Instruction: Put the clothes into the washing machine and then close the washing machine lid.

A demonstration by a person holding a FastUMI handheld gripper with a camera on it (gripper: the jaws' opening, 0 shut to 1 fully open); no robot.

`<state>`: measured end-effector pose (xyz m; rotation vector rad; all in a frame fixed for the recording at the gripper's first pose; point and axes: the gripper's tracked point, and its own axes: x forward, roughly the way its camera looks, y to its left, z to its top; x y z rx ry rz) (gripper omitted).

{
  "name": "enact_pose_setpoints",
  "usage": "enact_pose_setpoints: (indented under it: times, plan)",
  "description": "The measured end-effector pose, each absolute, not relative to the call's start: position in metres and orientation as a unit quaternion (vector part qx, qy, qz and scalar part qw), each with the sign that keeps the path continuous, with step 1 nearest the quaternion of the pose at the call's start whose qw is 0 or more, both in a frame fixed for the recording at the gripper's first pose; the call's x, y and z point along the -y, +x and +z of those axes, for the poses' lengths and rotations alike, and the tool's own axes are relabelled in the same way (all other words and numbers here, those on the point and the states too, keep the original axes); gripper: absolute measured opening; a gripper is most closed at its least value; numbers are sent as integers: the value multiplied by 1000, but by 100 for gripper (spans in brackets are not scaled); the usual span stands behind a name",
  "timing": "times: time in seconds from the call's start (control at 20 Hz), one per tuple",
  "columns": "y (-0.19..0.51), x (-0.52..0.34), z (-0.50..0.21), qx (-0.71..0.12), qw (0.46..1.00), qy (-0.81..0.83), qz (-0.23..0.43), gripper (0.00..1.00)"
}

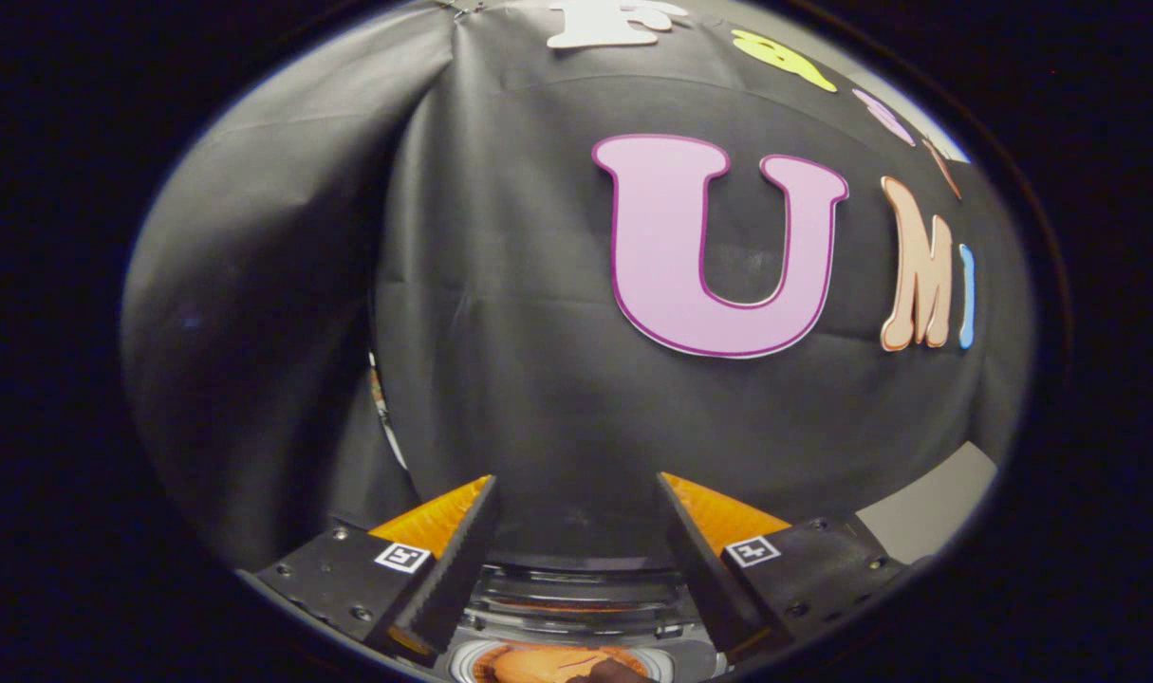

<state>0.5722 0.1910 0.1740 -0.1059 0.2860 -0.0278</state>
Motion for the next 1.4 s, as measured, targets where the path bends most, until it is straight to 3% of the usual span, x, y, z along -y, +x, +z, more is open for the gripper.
enact_pose_setpoints:
  times: [0.25, 0.45, 0.55, 1.4]
  plan:
    - [594, -181, 166, -145, 987, -53, -34, 96]
    - [598, -169, 121, -225, 972, -42, -52, 97]
    - [600, -172, 110, -224, 973, 14, -52, 96]
    - [602, -169, 109, -233, 972, 4, -34, 97]
